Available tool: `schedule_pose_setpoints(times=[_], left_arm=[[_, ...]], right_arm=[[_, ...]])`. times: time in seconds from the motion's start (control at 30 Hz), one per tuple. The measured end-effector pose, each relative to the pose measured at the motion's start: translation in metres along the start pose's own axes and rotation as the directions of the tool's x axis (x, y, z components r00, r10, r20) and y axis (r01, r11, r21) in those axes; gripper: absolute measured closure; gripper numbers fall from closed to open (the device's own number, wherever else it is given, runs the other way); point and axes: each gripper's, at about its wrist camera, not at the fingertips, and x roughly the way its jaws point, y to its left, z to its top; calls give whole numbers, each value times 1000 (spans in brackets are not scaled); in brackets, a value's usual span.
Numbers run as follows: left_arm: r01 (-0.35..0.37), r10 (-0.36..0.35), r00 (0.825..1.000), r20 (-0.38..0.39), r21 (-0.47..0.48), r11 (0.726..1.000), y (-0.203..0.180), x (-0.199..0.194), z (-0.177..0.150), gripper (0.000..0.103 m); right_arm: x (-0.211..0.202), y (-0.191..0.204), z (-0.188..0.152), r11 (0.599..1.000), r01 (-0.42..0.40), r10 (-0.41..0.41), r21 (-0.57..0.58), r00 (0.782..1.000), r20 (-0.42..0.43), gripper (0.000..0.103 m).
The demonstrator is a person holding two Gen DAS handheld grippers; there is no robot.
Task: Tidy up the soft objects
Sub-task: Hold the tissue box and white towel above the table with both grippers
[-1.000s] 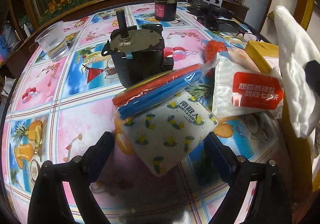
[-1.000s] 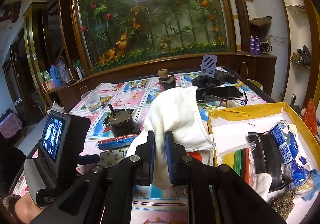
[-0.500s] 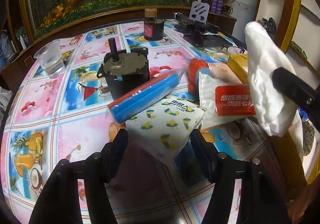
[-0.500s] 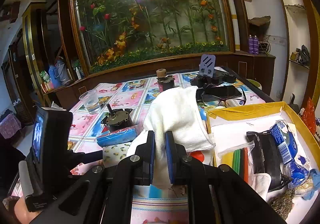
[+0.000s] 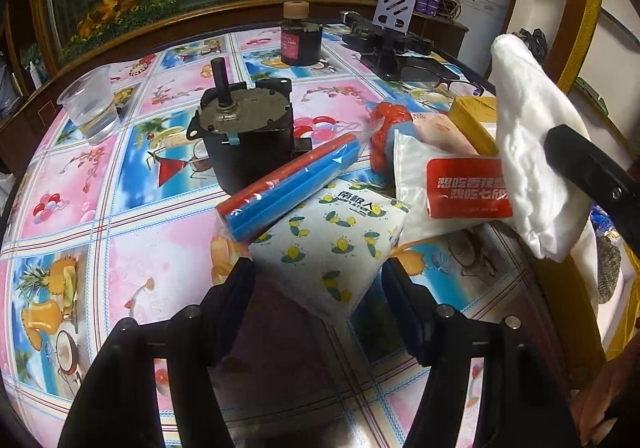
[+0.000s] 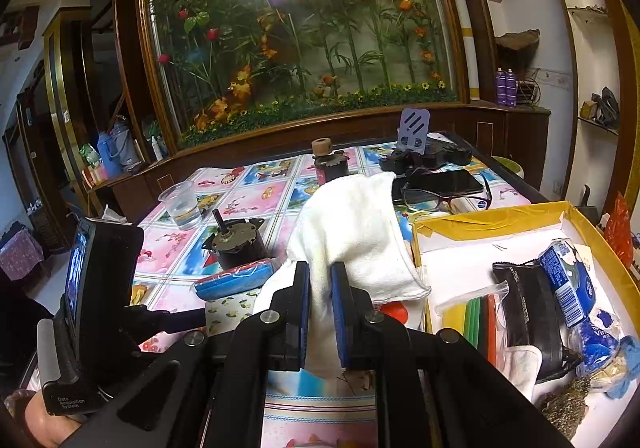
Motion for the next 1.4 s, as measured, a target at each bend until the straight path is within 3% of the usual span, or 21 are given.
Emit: schedule_pose_setpoints(times=[0.2,0.43,0.5,0.6,0.63,0.7,0.8,1.17,1.4], left_arm=[[12,-11,1000,-16,44,999,-8,0,-3,30],[-48,48,998,-28,11,999,3,10,0,28],[-67,67,998,-13,11,998,3,10,0,21],[-86,86,996,2,18,996,1,13,0,19],[-76,76,997,8,17,997,0,14,-1,19],[-69,68,998,13,21,997,-1,15,-2,31],[-73,72,997,29,23,997,-2,12,-2,35],[-14,13,992,123,5,1000,-3,-15,2,38],[-25,23,988,154,11,1000,-7,-20,2,38]], right_arm=[[-2,3,0,1000,-5,5,2,1000,4,91],[-4,3,0,1000,-8,8,4,1000,5,91],[-4,3,0,1000,-7,7,4,1000,5,91],[-4,2,0,1000,-9,9,7,1000,1,91],[-4,2,0,1000,-9,9,6,1000,-1,91],[-5,3,0,1000,-8,8,3,1000,-1,91],[-4,4,-1,1000,-7,7,3,1000,-3,91],[-8,2,0,1000,2,-2,15,1000,4,91],[-10,1,1,1000,5,-5,14,1000,11,91]])
